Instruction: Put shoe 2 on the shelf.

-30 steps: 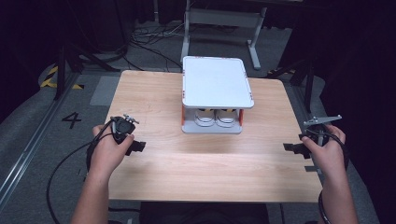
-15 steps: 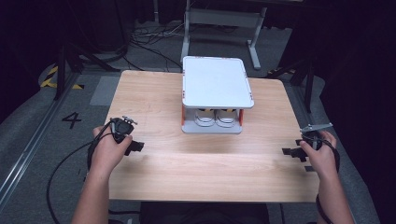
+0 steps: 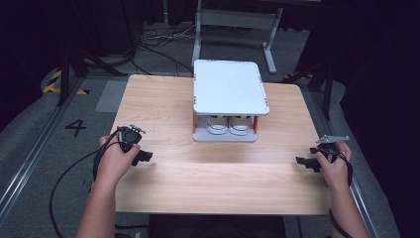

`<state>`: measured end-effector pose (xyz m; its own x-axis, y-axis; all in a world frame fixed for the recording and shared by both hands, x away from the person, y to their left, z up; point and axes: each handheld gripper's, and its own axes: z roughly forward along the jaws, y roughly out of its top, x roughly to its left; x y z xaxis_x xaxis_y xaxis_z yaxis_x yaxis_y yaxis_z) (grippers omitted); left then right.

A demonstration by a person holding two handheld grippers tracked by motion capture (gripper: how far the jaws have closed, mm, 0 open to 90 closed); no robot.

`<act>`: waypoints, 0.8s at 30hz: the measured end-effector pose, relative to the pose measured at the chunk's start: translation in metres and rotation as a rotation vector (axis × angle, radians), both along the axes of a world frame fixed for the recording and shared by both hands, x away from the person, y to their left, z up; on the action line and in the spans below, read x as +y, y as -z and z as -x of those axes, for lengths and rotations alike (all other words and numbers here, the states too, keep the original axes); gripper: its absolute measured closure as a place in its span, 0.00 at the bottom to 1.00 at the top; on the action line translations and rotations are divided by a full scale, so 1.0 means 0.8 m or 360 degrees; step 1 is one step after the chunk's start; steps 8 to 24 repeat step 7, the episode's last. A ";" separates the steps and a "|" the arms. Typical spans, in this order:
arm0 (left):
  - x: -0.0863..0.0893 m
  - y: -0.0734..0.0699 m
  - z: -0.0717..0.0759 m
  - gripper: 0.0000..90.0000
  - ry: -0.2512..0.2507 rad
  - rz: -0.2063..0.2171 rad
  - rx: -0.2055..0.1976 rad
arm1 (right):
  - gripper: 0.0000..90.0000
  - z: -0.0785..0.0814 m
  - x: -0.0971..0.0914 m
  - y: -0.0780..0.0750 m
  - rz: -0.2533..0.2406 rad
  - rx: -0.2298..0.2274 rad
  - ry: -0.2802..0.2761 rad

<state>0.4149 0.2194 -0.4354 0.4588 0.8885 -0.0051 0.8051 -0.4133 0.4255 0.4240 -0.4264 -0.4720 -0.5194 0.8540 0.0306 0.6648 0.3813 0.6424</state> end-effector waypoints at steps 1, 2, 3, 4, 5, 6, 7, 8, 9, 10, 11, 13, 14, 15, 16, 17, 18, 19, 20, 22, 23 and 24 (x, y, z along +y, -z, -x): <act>0.000 0.000 0.000 0.20 0.0006 -0.0002 0.0001 | 0.18 0.000 0.000 0.001 -0.0002 0.0007 0.0000; 0.000 0.000 0.000 0.20 0.0014 -0.0002 0.0002 | 0.18 0.000 0.001 0.002 0.0001 0.0001 -0.0012; 0.000 0.000 0.000 0.20 0.0008 -0.0002 0.0001 | 0.18 0.000 0.001 0.002 -0.0001 -0.0008 -0.0023; 0.000 0.000 -0.001 0.20 0.0007 -0.0004 -0.0002 | 0.18 -0.001 0.001 0.003 -0.0007 -0.0014 -0.0031; -0.001 0.000 -0.001 0.20 0.0006 -0.0004 -0.0004 | 0.18 -0.001 0.002 0.003 -0.0008 -0.0015 -0.0031; -0.001 0.000 -0.001 0.20 0.0004 -0.0003 -0.0005 | 0.18 -0.001 0.002 0.003 -0.0003 -0.0018 -0.0032; -0.001 0.000 -0.001 0.20 0.0004 -0.0003 -0.0005 | 0.18 -0.001 0.002 0.004 0.0000 -0.0022 -0.0038; -0.001 0.000 -0.001 0.20 0.0004 -0.0003 -0.0005 | 0.18 -0.001 0.002 0.004 0.0000 -0.0022 -0.0038; -0.001 0.000 -0.001 0.20 0.0004 -0.0003 -0.0005 | 0.18 -0.001 0.002 0.004 0.0000 -0.0022 -0.0038; -0.001 0.000 -0.001 0.20 0.0004 -0.0003 -0.0005 | 0.18 -0.001 0.002 0.004 0.0000 -0.0022 -0.0038; -0.001 0.000 -0.001 0.20 0.0004 -0.0003 -0.0005 | 0.18 -0.001 0.002 0.004 0.0000 -0.0022 -0.0038; -0.001 0.000 -0.001 0.20 0.0004 -0.0003 -0.0005 | 0.18 -0.001 0.002 0.004 0.0000 -0.0022 -0.0038; -0.001 0.000 -0.001 0.20 0.0004 -0.0003 -0.0005 | 0.18 -0.001 0.002 0.004 0.0000 -0.0022 -0.0038; -0.001 0.000 -0.001 0.20 0.0004 -0.0003 -0.0005 | 0.18 -0.001 0.002 0.004 0.0000 -0.0022 -0.0038; -0.001 0.000 -0.001 0.20 0.0004 -0.0003 -0.0005 | 0.18 -0.001 0.002 0.004 0.0000 -0.0022 -0.0038; -0.001 0.000 -0.001 0.20 0.0004 -0.0003 -0.0005 | 0.18 -0.001 0.002 0.004 0.0000 -0.0022 -0.0038; -0.001 0.000 -0.001 0.20 0.0004 -0.0003 -0.0005 | 0.18 -0.001 0.002 0.004 0.0000 -0.0022 -0.0038; -0.001 0.000 -0.001 0.20 0.0004 -0.0003 -0.0005 | 0.18 -0.001 0.002 0.004 0.0000 -0.0022 -0.0038; -0.001 0.000 -0.001 0.20 0.0004 -0.0003 -0.0005 | 0.18 -0.001 0.002 0.004 0.0000 -0.0022 -0.0038; -0.001 0.000 -0.001 0.20 0.0004 -0.0003 -0.0005 | 0.18 -0.001 0.002 0.004 0.0000 -0.0022 -0.0038; -0.001 0.000 -0.001 0.20 0.0004 -0.0003 -0.0005 | 0.18 -0.001 0.002 0.004 0.0000 -0.0022 -0.0038; -0.001 0.000 -0.001 0.20 0.0004 -0.0003 -0.0005 | 0.18 -0.001 0.002 0.004 0.0000 -0.0022 -0.0038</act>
